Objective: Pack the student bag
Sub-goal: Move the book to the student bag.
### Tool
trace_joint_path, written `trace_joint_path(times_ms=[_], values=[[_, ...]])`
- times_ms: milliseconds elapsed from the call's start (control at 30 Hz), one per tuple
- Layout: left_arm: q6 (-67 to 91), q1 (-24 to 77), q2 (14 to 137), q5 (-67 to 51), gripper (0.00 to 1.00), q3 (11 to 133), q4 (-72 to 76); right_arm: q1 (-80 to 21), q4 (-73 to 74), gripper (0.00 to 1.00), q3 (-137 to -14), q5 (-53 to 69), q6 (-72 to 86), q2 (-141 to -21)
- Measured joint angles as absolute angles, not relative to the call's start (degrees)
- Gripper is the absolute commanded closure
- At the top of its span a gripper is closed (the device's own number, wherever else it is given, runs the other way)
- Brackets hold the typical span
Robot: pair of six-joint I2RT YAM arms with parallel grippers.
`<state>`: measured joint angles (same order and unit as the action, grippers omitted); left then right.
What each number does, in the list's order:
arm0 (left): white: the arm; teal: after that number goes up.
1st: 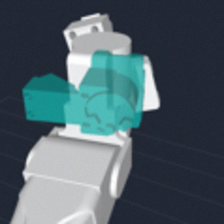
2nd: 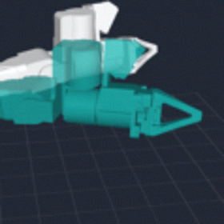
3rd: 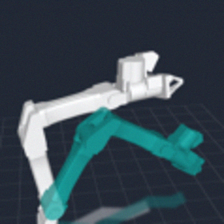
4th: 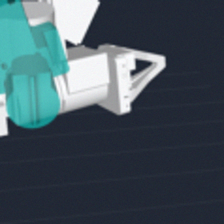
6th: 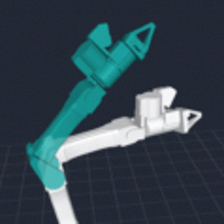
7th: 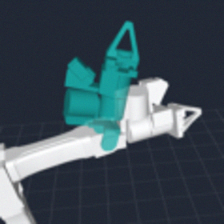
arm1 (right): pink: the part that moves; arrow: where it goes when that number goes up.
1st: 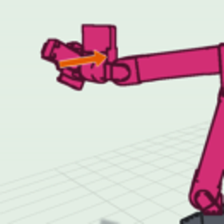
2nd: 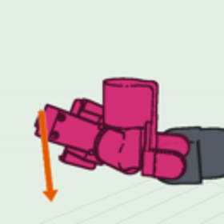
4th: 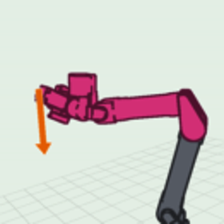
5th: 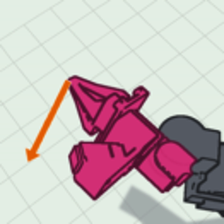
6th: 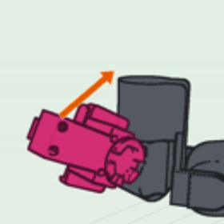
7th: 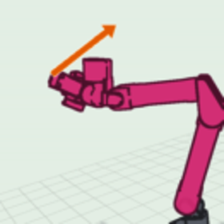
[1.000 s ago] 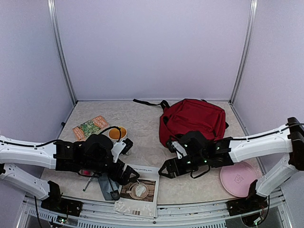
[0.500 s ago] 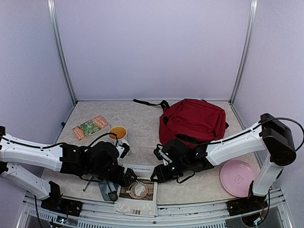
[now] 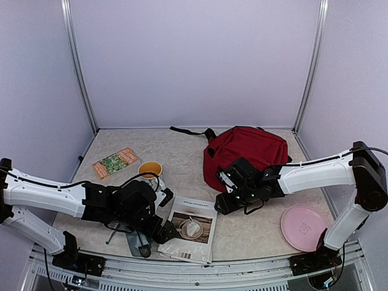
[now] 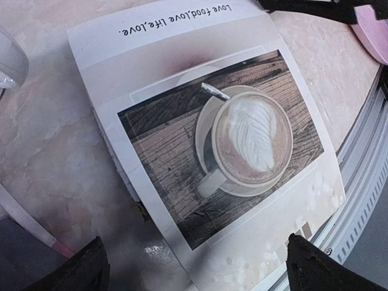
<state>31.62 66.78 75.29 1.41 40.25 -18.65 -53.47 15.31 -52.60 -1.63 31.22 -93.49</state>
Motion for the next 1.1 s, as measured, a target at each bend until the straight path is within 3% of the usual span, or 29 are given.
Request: trace_joint_path(times_ms=[333, 533, 1100], values=[[29.61, 62.11, 79.07, -7.75, 0.01, 38.06, -13.76, -59.16, 17.72, 0.22, -51.7, 6.37, 36.86, -88.92], [28.97, 61.84, 82.52, -15.42, 0.07, 37.54, -9.37, -59.24, 11.29, 0.21, -42.5, 12.93, 44.73, -89.25], [31.83, 66.98, 89.1, -32.84, 0.07, 35.48, 3.51, -56.47, -7.27, 0.25, -40.95, 21.93, 48.03, -91.15]])
